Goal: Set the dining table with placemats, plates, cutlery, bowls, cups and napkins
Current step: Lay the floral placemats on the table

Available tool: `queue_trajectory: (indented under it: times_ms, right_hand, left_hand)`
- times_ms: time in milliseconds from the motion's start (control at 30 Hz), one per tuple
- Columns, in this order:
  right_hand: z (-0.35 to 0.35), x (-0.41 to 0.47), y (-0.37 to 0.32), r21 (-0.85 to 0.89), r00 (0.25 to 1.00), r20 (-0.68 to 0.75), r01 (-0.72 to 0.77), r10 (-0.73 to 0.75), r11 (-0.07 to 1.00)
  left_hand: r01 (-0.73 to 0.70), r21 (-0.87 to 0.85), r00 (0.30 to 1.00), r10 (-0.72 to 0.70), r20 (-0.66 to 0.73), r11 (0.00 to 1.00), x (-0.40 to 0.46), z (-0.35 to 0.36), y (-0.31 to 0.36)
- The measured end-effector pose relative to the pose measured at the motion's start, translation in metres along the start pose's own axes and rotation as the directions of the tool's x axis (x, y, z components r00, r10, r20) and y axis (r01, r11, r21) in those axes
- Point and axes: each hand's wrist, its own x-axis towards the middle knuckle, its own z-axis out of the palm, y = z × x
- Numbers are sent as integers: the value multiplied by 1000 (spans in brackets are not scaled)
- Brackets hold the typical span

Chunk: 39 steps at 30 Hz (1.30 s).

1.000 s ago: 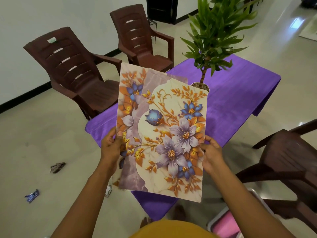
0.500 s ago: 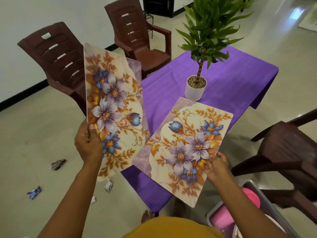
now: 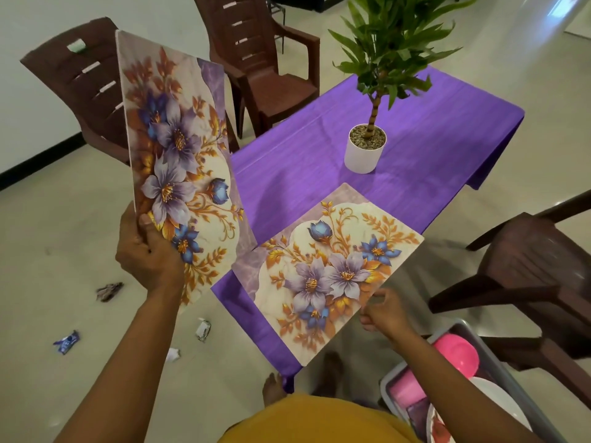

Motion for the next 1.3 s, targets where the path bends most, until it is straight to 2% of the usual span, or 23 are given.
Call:
queue_trajectory:
  times_ms: [67, 100, 167, 233, 300, 400, 533, 733, 867, 1300]
  right_hand:
    - [-1, 4, 6, -167, 999, -9, 43, -45, 985]
    - [-2, 4, 7, -312, 993, -34, 98, -114, 945]
    - [-4, 5, 11, -616, 949, -79, 195, -306, 763]
    - [-4, 6, 12, -767, 889, -83, 231, -449, 599]
    - [-2, 11, 11, -849, 847, 19, 295, -532, 439]
    - [0, 24, 2, -887, 800, 238, 410, -551, 212]
    - [7, 35, -11, -873, 750, 389, 485, -535, 45]
    - [17, 35, -29, -850, 771, 508, 522, -384, -76]
    - [23, 32, -34, -812, 753, 563, 580, -339, -60]
    - [27, 20, -41, -800, 736, 588, 592, -336, -103]
  left_hand:
    - [-8, 8, 1000, 8, -22, 1000, 1, -1, 2]
    - [-10, 11, 999, 10, -32, 1000, 2, -1, 4]
    - [-15, 13, 998, 16, -54, 1000, 4, -2, 5]
    - [-22, 13, 997, 23, -68, 1000, 7, -2, 4]
    - [-32, 17, 996, 33, -78, 999, 10, -3, 4]
    - [-56, 32, 993, 59, -103, 998, 11, -3, 5]
    - [-60, 25, 993, 62, -100, 998, 16, -4, 2]
    - [-43, 30, 992, 46, -119, 999, 17, -7, 1]
    - [-21, 39, 991, 26, -130, 999, 15, -10, 0]
    - [9, 51, 990, -1, -144, 999, 11, -13, -3]
